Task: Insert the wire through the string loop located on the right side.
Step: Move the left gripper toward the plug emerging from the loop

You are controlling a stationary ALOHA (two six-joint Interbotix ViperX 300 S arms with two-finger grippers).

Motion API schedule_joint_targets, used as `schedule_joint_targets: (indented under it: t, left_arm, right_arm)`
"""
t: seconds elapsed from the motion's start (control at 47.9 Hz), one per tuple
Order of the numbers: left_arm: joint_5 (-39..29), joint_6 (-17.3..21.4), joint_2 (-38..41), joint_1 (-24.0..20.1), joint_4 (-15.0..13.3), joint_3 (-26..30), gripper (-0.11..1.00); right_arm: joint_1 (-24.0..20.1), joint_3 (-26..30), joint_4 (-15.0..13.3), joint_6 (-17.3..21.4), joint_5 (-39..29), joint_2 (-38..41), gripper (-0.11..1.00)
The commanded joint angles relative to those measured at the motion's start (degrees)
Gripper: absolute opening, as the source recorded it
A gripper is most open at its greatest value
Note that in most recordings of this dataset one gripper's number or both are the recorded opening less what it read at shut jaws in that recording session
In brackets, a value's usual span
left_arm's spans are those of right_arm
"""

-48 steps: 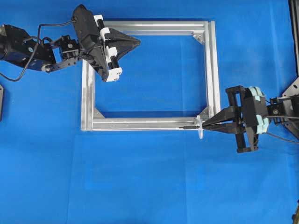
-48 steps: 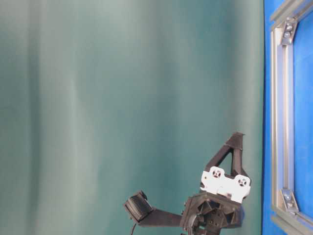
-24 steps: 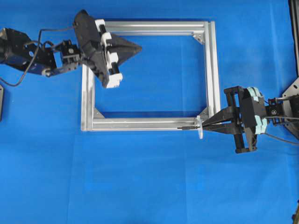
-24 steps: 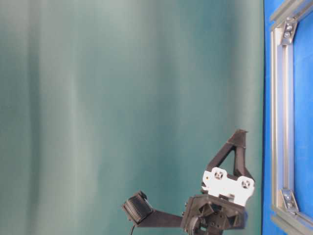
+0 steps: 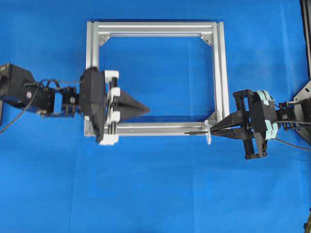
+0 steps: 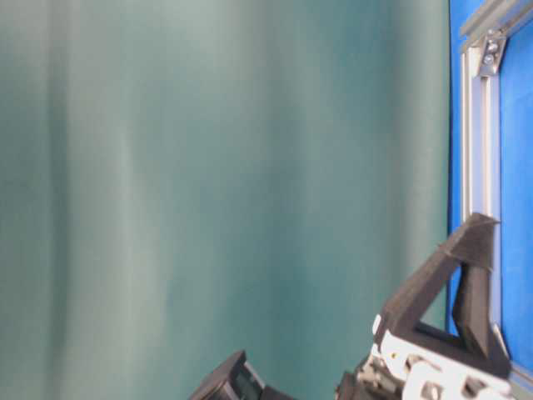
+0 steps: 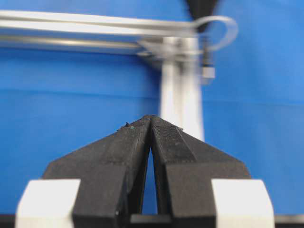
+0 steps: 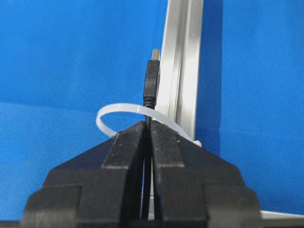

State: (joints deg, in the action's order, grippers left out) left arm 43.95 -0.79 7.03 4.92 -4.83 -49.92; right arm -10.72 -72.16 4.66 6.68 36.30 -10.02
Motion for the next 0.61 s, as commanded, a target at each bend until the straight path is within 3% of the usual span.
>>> schedule_joint_targets:
  t: [0.0,0.355,0.584]
  left_arm:
    - [-0.18,0.00,-1.85,1.67,0.09,0.44,0.00]
    - [-3.08,0.00,-1.49,2.81,0.09,1.41,0.00]
    - [-6.06,0.09,0.79,2.64,0.09,7.38,0.00]
  right_arm:
    - [0.09,0.88,0.00,0.00,0.62,-0.35,-0.04]
    - [0.09,0.88,0.00,0.00,0.53,-0.35,-0.04]
    - [0.09,0.97,0.00,0.00,0.53,-0.35,-0.04]
